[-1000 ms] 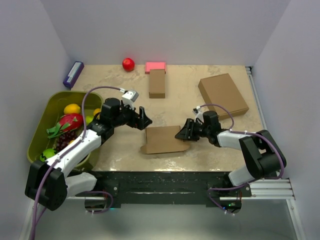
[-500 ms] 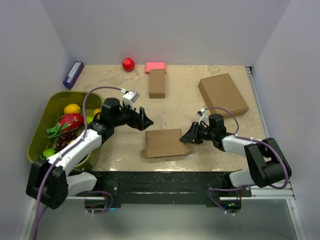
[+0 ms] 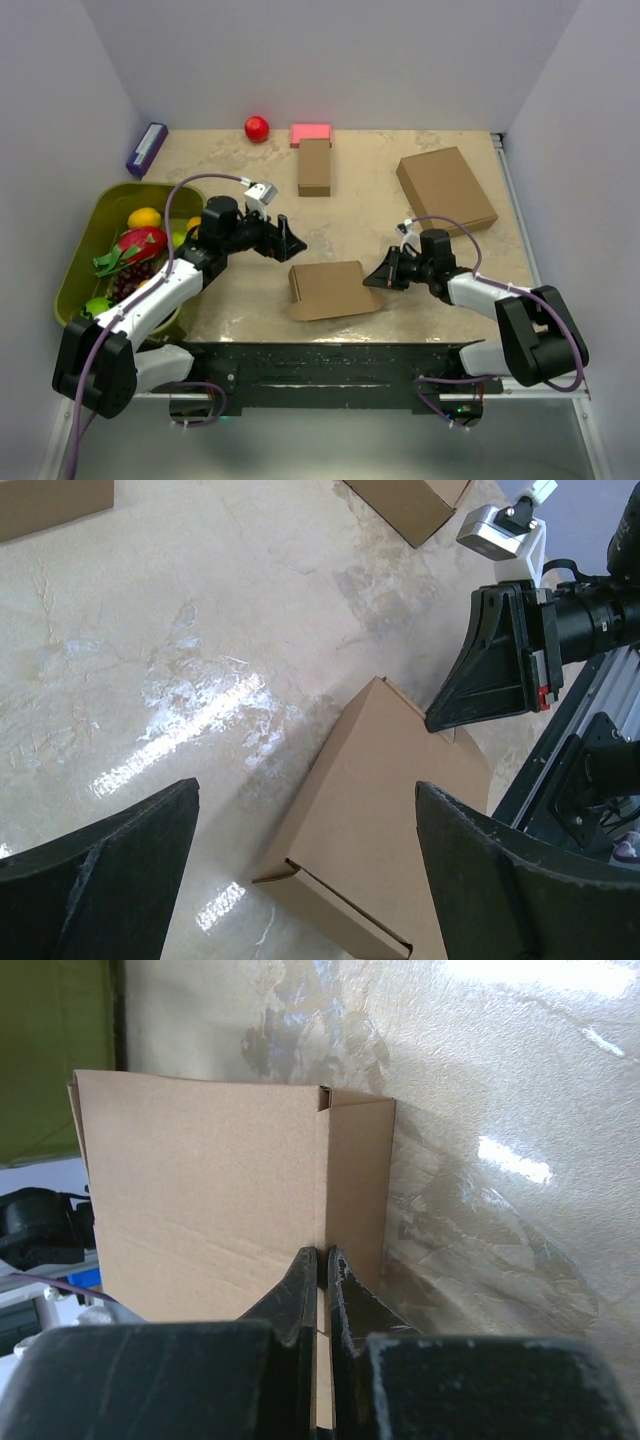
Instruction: Fold the paper box
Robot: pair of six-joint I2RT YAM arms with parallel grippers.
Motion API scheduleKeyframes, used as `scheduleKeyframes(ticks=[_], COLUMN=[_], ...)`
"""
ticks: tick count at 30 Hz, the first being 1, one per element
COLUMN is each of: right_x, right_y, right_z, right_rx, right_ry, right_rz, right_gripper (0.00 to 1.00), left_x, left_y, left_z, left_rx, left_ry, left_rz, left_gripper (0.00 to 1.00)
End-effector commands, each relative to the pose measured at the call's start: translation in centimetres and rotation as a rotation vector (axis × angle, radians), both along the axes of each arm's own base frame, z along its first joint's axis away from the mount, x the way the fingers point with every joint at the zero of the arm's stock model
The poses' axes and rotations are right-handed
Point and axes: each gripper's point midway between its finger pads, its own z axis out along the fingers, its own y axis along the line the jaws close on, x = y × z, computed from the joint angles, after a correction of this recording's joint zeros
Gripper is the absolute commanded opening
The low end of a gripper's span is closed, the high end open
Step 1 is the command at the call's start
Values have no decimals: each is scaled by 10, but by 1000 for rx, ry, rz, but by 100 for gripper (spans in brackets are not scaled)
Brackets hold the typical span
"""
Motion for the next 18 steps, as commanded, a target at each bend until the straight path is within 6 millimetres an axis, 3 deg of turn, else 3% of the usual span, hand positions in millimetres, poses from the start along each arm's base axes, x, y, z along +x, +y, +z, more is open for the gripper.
scheduleKeyframes(ticks=[1,6,8,11,18], right_x=[3,3,3,3,4], right_y=[-13,-15,-15,-18,-17], right_z=[-17,-28,-30,-33,-32], right_rx=[-96,-97,-98,-106,-102], right_ry=[20,47,52,57,53], right_rz=[-45,-55,-58,-60,-57], right_gripper=[0,0,0,0,0], left_x=[4,-5,-8,-26,-44], left_y=[3,9,7,14,10], left_z=[4,-18,-17,-48,-55], left_rx=[-12,-38,-99,-151,-283], left_ry=[1,123,150,232,299], left_rz=[29,107,132,199,210], left_gripper=[93,93,93,93,93])
